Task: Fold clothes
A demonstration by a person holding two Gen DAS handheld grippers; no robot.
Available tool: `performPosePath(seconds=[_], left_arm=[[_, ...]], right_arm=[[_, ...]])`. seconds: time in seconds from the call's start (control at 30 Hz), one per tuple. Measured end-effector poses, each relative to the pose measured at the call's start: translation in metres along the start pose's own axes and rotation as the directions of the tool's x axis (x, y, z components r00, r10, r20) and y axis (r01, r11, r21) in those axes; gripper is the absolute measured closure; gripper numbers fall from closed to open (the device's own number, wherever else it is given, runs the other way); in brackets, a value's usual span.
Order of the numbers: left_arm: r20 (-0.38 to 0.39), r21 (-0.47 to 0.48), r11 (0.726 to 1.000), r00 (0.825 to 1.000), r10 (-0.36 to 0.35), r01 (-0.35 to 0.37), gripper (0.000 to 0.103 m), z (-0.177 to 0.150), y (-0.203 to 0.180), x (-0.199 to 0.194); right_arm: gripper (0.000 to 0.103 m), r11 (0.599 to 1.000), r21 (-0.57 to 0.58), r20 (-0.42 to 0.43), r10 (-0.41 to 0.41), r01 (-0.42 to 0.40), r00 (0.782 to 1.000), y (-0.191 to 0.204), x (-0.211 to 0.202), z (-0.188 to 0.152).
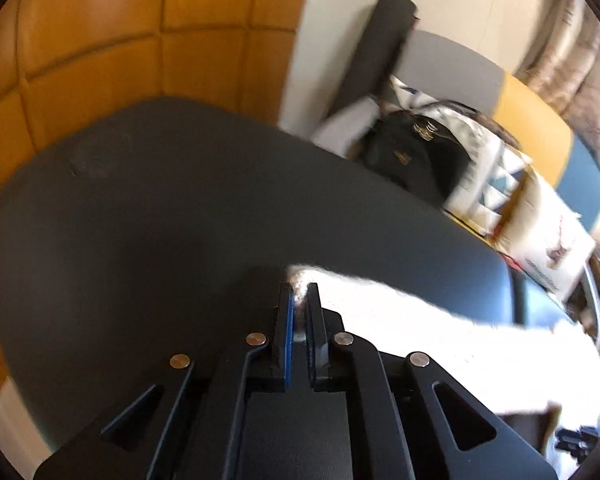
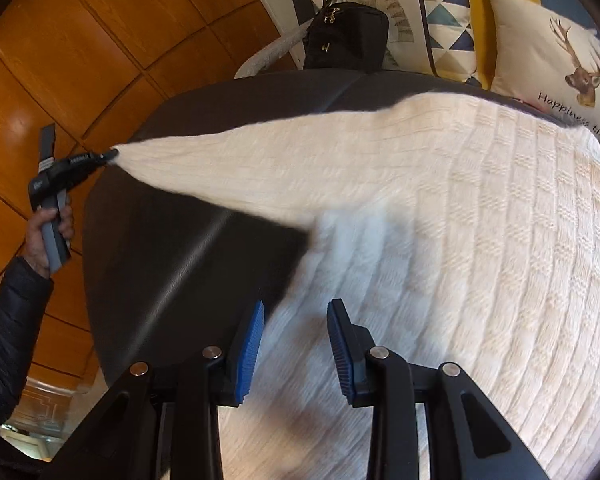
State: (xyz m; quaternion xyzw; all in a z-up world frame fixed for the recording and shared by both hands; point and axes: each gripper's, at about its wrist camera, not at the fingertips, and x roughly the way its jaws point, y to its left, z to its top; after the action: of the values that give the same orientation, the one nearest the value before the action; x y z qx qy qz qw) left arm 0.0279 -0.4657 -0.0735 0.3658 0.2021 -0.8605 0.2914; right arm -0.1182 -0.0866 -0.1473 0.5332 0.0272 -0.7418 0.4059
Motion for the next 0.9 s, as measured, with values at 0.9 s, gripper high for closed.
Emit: performPosePath(seconds=[0.9], left_arm=[[-0.166, -0.173, 0.965, 0.972, 0.167, -0.195, 0.093, -0.021, -0.01, -0.006]], right_arm=[[0.072, 0.984, -0.134, 0.069, -0.106, 0.115, 0.992, -0.005, 0.001, 0.043]])
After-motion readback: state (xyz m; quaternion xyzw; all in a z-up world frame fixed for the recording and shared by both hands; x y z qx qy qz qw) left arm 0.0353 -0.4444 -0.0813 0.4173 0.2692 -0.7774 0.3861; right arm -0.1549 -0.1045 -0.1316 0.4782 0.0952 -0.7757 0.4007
